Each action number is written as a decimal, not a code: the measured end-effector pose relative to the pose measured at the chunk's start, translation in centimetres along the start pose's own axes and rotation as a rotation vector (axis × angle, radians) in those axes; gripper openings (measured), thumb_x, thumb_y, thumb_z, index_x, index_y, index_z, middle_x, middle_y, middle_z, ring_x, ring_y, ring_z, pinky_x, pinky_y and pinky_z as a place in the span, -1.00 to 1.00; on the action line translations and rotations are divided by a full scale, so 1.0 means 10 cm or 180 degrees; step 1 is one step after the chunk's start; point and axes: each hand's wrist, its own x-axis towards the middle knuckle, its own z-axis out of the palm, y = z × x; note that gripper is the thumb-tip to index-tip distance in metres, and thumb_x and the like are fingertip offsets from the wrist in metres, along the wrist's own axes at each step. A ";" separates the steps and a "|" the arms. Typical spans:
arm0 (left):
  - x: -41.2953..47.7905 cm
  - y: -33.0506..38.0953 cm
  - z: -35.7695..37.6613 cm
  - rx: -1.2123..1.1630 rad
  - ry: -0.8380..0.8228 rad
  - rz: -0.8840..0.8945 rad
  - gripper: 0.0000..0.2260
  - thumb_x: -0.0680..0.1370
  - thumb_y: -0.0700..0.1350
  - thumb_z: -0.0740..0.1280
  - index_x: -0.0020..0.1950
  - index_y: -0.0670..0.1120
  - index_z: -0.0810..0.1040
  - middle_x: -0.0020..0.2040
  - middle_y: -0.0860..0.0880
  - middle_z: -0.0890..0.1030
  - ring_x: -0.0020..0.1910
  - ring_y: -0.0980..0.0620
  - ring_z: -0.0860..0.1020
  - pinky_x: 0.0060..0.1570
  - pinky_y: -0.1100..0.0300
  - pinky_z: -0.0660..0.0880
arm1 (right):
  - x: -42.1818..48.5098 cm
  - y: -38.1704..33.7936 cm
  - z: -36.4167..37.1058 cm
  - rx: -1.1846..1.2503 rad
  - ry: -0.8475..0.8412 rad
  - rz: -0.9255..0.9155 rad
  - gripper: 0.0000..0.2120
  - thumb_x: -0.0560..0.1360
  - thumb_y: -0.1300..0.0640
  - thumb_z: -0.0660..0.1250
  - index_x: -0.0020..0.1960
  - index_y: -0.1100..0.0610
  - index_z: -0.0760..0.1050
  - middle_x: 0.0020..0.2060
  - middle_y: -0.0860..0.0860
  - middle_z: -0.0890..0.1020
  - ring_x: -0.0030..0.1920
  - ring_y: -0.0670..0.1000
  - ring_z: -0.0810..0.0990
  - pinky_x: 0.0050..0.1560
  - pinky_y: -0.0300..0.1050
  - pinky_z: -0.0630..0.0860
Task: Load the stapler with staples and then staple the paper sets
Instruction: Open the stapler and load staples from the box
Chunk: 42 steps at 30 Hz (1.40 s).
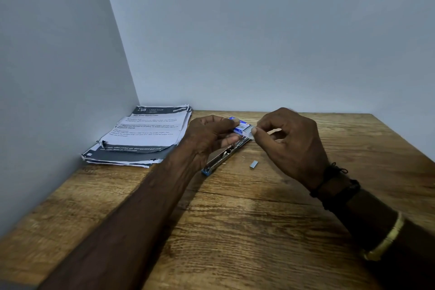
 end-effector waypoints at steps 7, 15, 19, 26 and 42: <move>0.00 -0.01 0.00 0.0000 0.0029 -0.0026 -0.76 0.48 -0.34 0.48 0.11 -0.29 0.55 -0.29 -0.19 0.67 -0.45 0.06 0.64 -0.36 0.28 0.65 | 0.00 -0.03 -0.02 0.0087 -0.0416 0.0193 -0.76 0.44 0.27 0.45 0.06 0.05 0.71 -0.24 -0.06 0.66 -0.29 -0.09 0.63 -0.23 -0.32 0.55; 0.00 -0.02 -0.02 0.0197 -0.0070 -0.0068 -0.82 0.46 -0.31 0.51 -0.01 -0.28 0.57 -0.34 -0.17 0.70 -0.44 0.04 0.66 -0.39 0.29 0.64 | 0.04 -0.03 -0.13 -0.0325 -0.0768 0.0017 -0.78 0.48 0.27 0.44 0.09 0.09 0.72 -0.16 0.02 0.67 -0.20 -0.06 0.58 -0.11 -0.16 0.46; 0.02 -0.03 -0.02 0.0224 -0.0090 -0.0107 -0.88 0.45 -0.31 0.51 -0.16 -0.25 0.58 -0.36 -0.15 0.69 -0.45 0.04 0.66 -0.41 0.30 0.62 | 0.04 -0.01 -0.14 -0.0380 -0.0804 -0.0078 -0.82 0.48 0.26 0.45 0.05 0.09 0.71 -0.17 0.04 0.66 -0.18 0.02 0.61 -0.09 0.06 0.54; 0.02 -0.03 -0.03 0.0348 -0.0091 -0.0166 -0.86 0.46 -0.30 0.51 -0.08 -0.27 0.59 -0.23 -0.24 0.67 -0.44 0.02 0.66 -0.40 0.30 0.63 | 0.08 0.01 -0.18 -0.0257 -0.1150 -0.0071 -0.86 0.48 0.22 0.47 0.02 0.08 0.68 -0.13 0.03 0.62 -0.19 0.01 0.64 -0.06 0.13 0.56; 0.03 -0.07 -0.05 0.0611 -0.0241 -0.0129 -0.87 0.44 -0.29 0.53 -0.20 -0.23 0.58 -0.31 -0.19 0.70 -0.43 0.03 0.66 -0.41 0.28 0.61 | 0.07 0.05 -0.21 -0.0098 -0.1426 0.0008 -0.91 0.52 0.20 0.42 0.01 0.07 0.59 -0.07 -0.06 0.62 -0.20 -0.07 0.61 -0.18 -0.31 0.44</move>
